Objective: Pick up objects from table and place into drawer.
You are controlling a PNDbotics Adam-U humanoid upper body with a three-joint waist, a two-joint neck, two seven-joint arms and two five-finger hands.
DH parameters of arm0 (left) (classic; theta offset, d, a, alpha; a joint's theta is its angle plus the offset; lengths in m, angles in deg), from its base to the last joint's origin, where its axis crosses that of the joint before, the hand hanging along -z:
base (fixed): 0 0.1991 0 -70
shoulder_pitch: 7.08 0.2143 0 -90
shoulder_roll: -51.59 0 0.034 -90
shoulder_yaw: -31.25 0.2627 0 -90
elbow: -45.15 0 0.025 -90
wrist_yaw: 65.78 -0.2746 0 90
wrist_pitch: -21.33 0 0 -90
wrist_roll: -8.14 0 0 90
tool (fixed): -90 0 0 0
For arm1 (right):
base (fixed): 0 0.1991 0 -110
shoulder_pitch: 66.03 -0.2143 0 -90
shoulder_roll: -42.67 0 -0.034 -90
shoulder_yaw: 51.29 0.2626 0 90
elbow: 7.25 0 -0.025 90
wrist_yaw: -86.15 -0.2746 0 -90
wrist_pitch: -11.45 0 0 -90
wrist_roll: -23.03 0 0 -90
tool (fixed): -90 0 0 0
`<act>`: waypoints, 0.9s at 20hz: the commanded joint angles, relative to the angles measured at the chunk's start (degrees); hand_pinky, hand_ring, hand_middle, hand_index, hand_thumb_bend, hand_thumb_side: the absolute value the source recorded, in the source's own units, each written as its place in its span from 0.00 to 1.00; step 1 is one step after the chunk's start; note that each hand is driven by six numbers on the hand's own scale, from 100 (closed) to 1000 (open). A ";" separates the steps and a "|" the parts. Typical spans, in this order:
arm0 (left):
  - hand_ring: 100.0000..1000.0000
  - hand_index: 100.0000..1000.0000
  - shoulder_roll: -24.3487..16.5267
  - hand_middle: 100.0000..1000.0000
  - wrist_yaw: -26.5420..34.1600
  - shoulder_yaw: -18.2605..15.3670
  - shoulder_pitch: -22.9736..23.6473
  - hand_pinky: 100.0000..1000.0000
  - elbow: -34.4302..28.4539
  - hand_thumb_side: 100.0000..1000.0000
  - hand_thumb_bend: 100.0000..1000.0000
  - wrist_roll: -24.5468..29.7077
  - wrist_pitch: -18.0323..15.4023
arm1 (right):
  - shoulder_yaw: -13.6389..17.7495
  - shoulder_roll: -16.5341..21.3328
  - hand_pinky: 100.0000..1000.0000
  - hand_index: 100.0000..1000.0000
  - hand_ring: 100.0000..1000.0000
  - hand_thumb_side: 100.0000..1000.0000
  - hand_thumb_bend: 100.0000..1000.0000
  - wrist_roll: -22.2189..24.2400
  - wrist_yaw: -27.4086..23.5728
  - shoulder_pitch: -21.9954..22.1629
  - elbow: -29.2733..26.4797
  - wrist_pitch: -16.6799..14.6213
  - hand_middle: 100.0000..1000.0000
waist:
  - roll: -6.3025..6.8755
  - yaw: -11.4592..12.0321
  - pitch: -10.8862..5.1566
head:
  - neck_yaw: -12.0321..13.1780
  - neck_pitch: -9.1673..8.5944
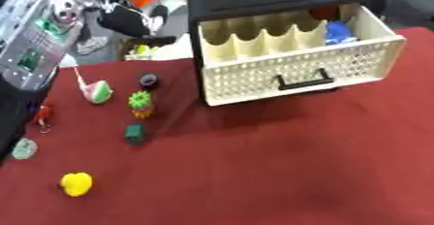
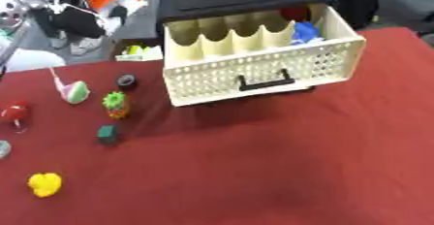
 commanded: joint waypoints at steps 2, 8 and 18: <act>0.32 0.46 0.17 0.24 1.55 -0.38 -2.05 0.19 -1.57 0.16 0.00 -0.69 -0.35 | 0.33 1.91 0.61 0.62 0.51 1.00 0.00 0.47 -0.53 -0.71 -0.35 0.08 0.45 | -0.30 -0.07 -0.95 | -0.64 -0.55; 0.31 0.46 0.73 0.24 2.86 0.13 -2.61 0.18 -3.23 0.16 0.00 -0.64 -0.48 | 0.38 1.85 0.61 0.62 0.50 1.00 0.00 0.63 -0.83 -0.74 -0.35 0.36 0.45 | -0.12 -0.15 -1.09 | -1.01 -0.67; 0.32 0.47 1.86 0.24 6.85 1.45 -2.76 0.20 -3.80 0.16 0.00 -1.17 -2.27 | 0.30 1.80 0.61 0.62 0.50 1.00 0.00 1.03 -1.45 -1.37 -0.35 0.70 0.45 | 0.33 -0.60 -0.98 | -1.09 -1.76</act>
